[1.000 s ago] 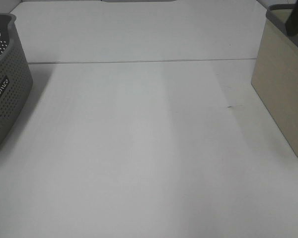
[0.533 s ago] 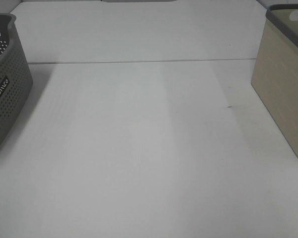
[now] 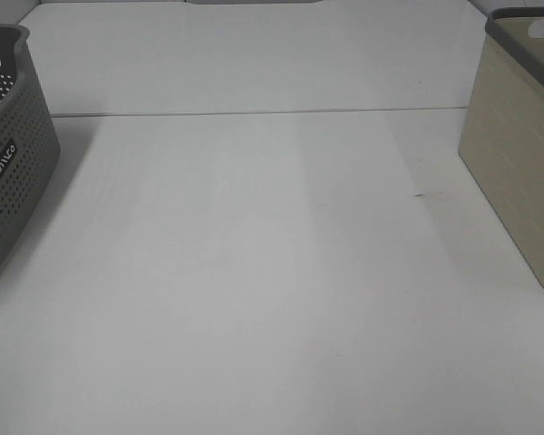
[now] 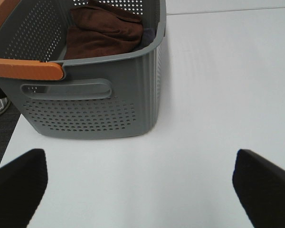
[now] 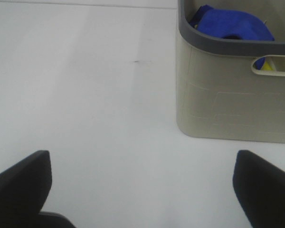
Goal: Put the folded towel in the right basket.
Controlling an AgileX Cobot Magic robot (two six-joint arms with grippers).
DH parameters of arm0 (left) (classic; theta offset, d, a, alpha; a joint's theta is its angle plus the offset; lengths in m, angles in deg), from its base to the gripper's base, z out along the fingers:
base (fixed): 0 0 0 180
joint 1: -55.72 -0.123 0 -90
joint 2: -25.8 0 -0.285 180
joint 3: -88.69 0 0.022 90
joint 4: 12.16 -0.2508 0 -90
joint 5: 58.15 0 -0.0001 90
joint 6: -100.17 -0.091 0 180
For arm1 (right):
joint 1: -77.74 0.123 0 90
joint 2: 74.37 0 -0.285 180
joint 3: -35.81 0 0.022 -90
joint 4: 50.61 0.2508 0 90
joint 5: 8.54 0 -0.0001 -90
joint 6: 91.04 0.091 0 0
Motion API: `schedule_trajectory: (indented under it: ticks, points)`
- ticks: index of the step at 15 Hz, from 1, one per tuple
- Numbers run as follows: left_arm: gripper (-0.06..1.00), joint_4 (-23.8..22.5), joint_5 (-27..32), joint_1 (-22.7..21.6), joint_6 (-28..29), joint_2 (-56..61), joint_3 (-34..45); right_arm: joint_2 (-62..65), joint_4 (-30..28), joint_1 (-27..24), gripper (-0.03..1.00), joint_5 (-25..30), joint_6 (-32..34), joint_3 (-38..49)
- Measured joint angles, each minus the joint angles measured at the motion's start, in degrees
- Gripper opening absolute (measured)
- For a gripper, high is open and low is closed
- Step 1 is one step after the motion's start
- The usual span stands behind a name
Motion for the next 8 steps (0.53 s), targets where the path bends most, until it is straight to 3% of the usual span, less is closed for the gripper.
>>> schedule_trajectory:
  ticks: [8]
  points:
    - [0.99, 0.0, 0.0, 0.0, 1.26, 0.0, 0.0, 1.03, 0.57, 0.0, 0.99, 0.86, -1.32, 0.63]
